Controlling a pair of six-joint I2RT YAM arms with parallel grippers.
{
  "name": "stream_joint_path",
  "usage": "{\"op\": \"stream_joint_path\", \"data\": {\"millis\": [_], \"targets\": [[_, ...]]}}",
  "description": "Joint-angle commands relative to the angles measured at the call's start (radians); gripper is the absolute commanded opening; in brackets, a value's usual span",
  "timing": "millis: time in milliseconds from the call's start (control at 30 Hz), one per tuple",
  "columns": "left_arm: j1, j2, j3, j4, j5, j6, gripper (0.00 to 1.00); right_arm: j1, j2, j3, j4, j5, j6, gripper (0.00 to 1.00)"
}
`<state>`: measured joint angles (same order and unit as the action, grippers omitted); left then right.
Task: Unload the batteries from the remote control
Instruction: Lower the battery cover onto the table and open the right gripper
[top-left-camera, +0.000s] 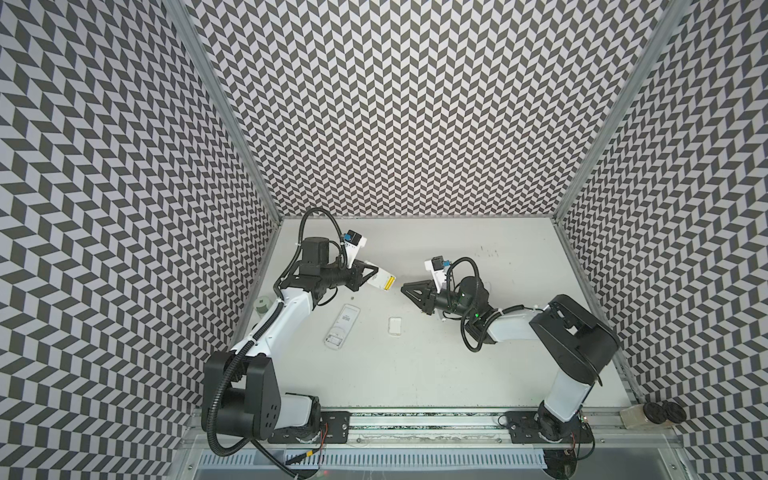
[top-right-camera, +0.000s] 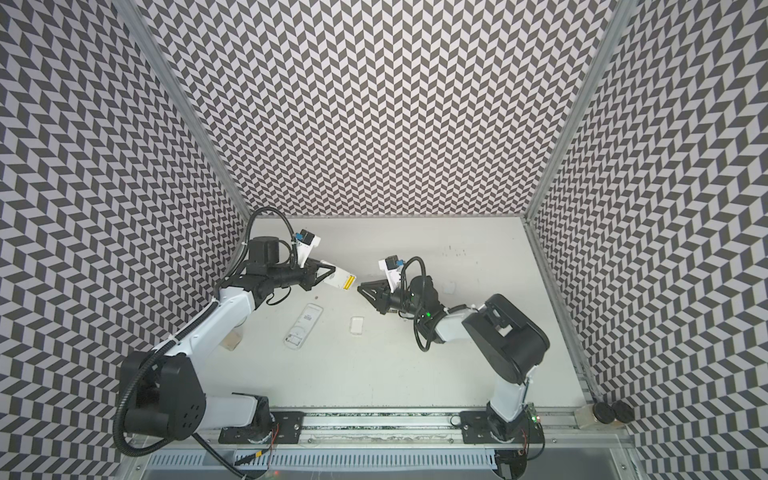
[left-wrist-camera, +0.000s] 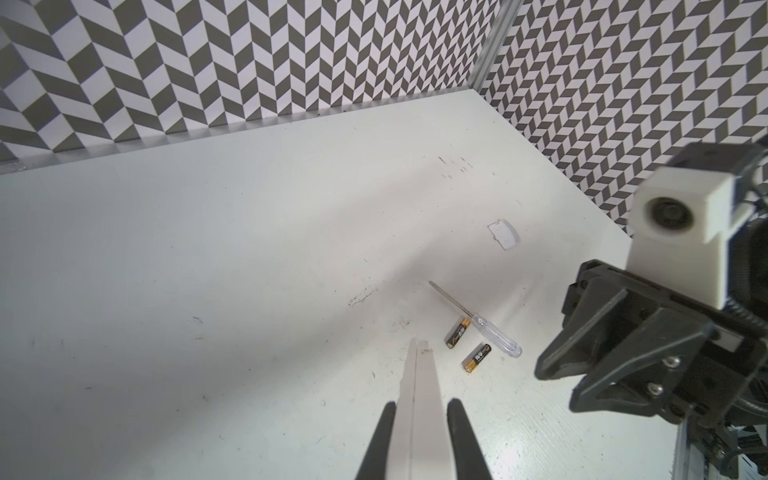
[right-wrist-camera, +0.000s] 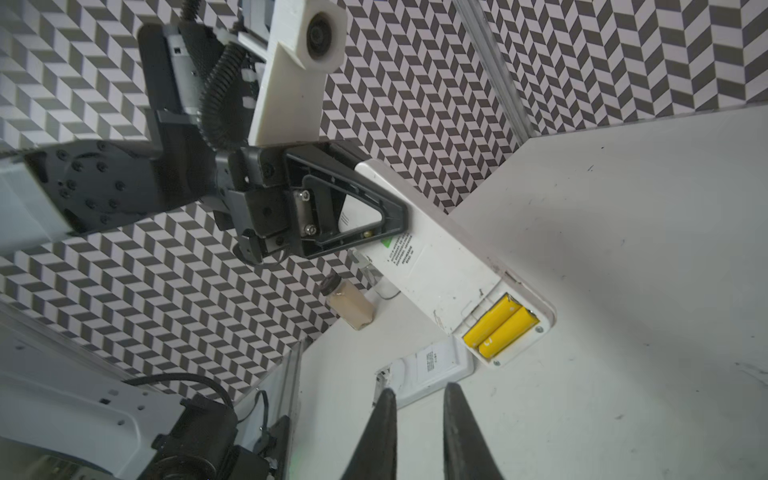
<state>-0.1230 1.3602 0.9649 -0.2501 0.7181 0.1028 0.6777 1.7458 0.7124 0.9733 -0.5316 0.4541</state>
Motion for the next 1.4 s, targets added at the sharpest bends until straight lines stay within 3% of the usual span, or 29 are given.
{"op": "stream_joint_path", "data": {"millis": [0, 167, 433, 567, 967, 1167, 1367], "targets": [[0.031, 0.003, 0.003, 0.027, -0.017, -0.011, 0.0, 0.005, -0.056, 0.029, -0.296, 0.075, -0.282, 0.24], [0.055, 0.004, 0.006, 0.026, -0.028, -0.028, 0.0, 0.03, -0.063, 0.06, -0.492, 0.171, -0.404, 0.29], [0.085, -0.001, 0.01, 0.021, -0.025, -0.028, 0.0, 0.066, 0.059, 0.135, -0.609, 0.177, -0.606, 0.42], [0.092, 0.007, 0.001, 0.035, -0.028, -0.038, 0.0, 0.075, 0.115, 0.214, -0.684, 0.181, -0.731, 0.44], [0.101, 0.007, 0.006, 0.03, -0.007, -0.032, 0.0, 0.116, 0.229, 0.306, -0.748, 0.149, -0.808, 0.48], [0.102, 0.006, 0.0, 0.032, -0.001, -0.037, 0.0, 0.128, 0.272, 0.331, -0.77, 0.154, -0.824, 0.46], [0.108, 0.004, -0.003, 0.035, -0.003, -0.039, 0.0, 0.126, 0.28, 0.325, -0.772, 0.185, -0.83, 0.29]]}}
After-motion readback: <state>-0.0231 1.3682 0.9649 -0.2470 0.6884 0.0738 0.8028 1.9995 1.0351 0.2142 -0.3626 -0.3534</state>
